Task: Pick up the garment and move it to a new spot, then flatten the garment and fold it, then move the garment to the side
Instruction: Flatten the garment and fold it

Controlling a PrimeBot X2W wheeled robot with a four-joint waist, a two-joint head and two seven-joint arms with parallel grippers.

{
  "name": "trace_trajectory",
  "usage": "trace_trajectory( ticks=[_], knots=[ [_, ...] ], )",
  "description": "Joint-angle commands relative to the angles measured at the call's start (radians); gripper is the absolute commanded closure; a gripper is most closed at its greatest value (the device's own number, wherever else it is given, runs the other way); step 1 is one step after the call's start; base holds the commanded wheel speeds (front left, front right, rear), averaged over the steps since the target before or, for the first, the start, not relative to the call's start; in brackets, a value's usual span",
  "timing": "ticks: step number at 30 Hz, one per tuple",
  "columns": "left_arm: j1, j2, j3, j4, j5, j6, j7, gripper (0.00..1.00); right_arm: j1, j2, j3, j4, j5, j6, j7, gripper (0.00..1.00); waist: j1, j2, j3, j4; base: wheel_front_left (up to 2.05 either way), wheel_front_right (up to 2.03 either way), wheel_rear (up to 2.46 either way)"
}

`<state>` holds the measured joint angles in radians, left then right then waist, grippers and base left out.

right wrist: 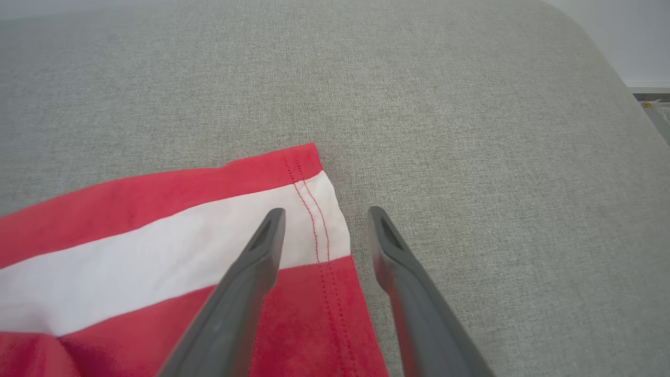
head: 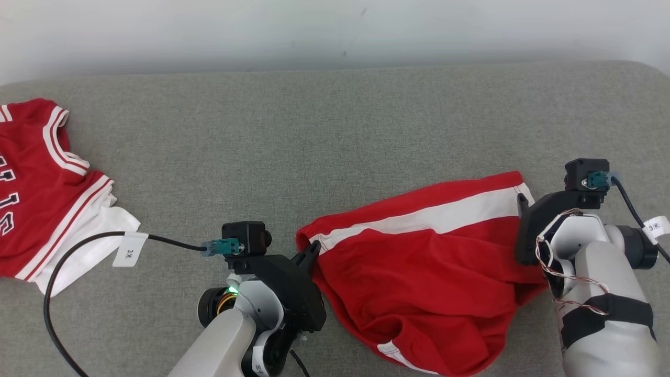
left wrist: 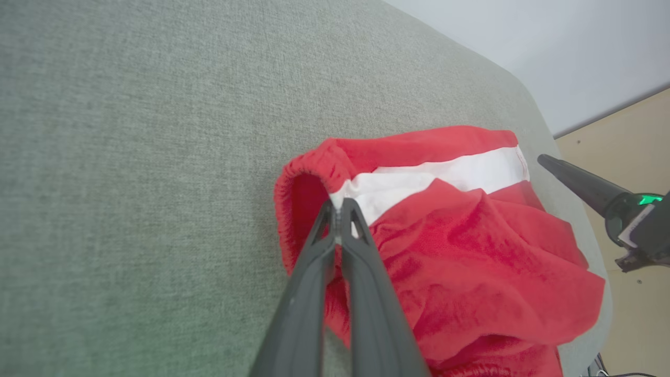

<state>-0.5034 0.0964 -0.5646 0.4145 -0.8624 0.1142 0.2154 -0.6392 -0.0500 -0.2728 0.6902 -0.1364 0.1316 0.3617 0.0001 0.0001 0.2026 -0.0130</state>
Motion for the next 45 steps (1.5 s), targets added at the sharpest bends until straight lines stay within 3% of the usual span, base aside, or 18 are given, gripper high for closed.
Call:
trace_trajectory(
  ticks=[1, 4, 7, 8, 19, 24, 32, 34, 36, 37, 45],
  knots=[
    [-0.010, 0.002, 0.000, -0.004, 0.000, -0.002, -0.004, 1.00, -0.019, -0.001, -0.011, -0.002, -0.020, -0.002, 0.008, 0.20, -0.0001, -0.0001, 0.005, 0.004, 0.00, 0.00, 0.00],
    [-0.010, 0.005, -0.001, -0.008, 0.000, -0.004, -0.007, 1.00, -0.021, 0.000, -0.036, 0.013, -0.046, -0.002, 0.048, 0.31, -0.0001, -0.0001, 0.011, 0.011, 0.00, 0.00, 0.00],
    [-0.011, 0.005, -0.003, -0.011, 0.000, -0.004, -0.009, 1.00, -0.031, -0.001, -0.065, 0.014, -0.064, -0.002, 0.068, 0.53, -0.0001, -0.0001, 0.017, 0.017, 0.00, 0.00, 0.00],
    [-0.011, 0.004, -0.004, -0.011, 0.000, -0.004, -0.009, 1.00, -0.032, -0.001, -0.075, 0.014, -0.069, -0.002, 0.071, 0.56, -0.0001, -0.0001, 0.020, 0.019, 0.00, 0.00, 0.00],
    [-0.009, 0.008, -0.007, -0.018, 0.000, -0.001, -0.017, 1.00, -0.055, -0.001, -0.114, 0.045, -0.092, -0.002, 0.054, 0.51, -0.0001, -0.0001, 0.030, 0.029, 0.00, 0.00, 0.00],
    [-0.008, 0.009, -0.011, -0.021, -0.002, 0.000, -0.015, 1.00, -0.071, -0.001, -0.123, 0.076, -0.101, -0.002, 0.053, 0.58, -0.0001, -0.0001, 0.037, 0.033, 0.00, 0.00, 0.00],
    [-0.010, 0.005, -0.015, -0.021, -0.009, -0.004, -0.019, 1.00, -0.087, -0.001, -0.140, 0.125, -0.124, -0.002, 0.044, 0.56, -0.0001, -0.0001, 0.049, 0.034, 0.00, 0.00, 0.00],
    [-0.011, 0.005, -0.016, -0.020, -0.010, -0.005, -0.020, 1.00, -0.089, -0.001, -0.146, 0.134, -0.131, -0.002, 0.038, 0.59, -0.0001, -0.0001, 0.051, 0.034, 0.00, 0.00, 0.00],
    [-0.013, 0.005, -0.016, -0.019, -0.011, -0.006, -0.020, 1.00, -0.095, -0.001, -0.146, 0.148, -0.131, -0.002, 0.032, 0.78, -0.0001, -0.0001, 0.053, 0.033, 0.00, 0.00, 0.00],
    [-0.014, 0.005, -0.016, -0.017, -0.012, -0.007, -0.021, 1.00, -0.099, -0.001, -0.142, 0.155, -0.130, -0.002, 0.027, 0.98, -0.0001, -0.0001, 0.053, 0.032, 0.00, 0.00, 0.00],
    [-0.017, 0.006, -0.012, -0.012, -0.012, -0.007, -0.035, 1.00, -0.112, -0.001, -0.122, 0.155, -0.150, -0.002, -0.023, 1.00, -0.0001, -0.0001, 0.039, 0.025, 0.00, 0.00, 0.00]
  ],
)
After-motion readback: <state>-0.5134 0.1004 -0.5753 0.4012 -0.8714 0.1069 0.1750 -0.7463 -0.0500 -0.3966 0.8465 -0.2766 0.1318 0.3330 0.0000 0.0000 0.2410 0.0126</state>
